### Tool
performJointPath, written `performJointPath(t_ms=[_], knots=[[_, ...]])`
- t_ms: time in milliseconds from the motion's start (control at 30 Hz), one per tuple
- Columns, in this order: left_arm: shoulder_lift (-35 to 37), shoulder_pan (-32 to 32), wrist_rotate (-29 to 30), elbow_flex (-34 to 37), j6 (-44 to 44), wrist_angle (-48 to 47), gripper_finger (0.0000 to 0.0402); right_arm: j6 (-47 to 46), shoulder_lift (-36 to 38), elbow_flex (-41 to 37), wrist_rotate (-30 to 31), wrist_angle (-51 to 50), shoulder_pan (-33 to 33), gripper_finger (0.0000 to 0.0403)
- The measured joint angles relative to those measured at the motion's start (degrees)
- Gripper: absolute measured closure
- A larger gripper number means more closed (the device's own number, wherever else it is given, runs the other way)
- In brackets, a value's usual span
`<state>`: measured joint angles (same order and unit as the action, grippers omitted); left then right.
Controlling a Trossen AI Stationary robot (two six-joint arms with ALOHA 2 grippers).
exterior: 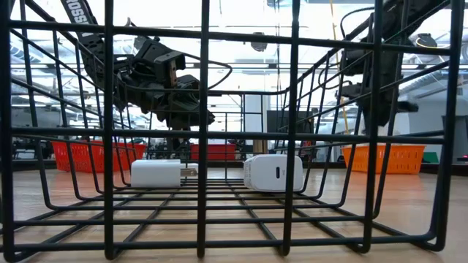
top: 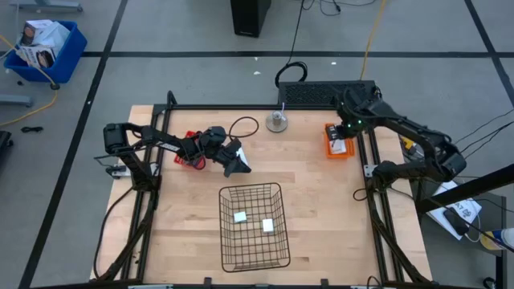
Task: Pick and place items into bin
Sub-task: Put the top white card reader box into the orange bin, then put the white card reader box into the orange basket
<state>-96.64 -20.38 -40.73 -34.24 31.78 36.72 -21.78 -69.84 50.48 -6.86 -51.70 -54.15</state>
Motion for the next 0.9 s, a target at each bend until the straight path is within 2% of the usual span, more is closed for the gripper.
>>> performJointPath(t_ms=[100, 233, 433, 600, 900], knots=[[0.0, 0.0, 0.09, 0.0, 0.06, 0.58, 0.0371, -0.2, 0.0, -1.76, -5.3, 5.64, -0.87, 0.0368], [0.0, 0.0, 0.18, 0.0, 0.34, 0.86, 0.0371, 0.21, -0.19, -2.85, -4.84, 6.02, -1.34, 0.0349], [0.0, 0.0, 0.24, 0.0, 0.2, 0.95, 0.0371, 4.47, -0.15, -3.09, -3.9, 5.87, -1.94, 0.0277], [0.0, 0.0, 0.26, 0.0, 0.15, 0.94, 0.0371, 3.9, -0.15, -3.09, -5.41, 8.9, -1.92, 0.023], [0.0, 0.02, 0.24, 0.0, -0.01, 0.93, 0.0371, 2.26, 2.51, -3.09, -8.3, 11.91, -1.92, 0.0202]])
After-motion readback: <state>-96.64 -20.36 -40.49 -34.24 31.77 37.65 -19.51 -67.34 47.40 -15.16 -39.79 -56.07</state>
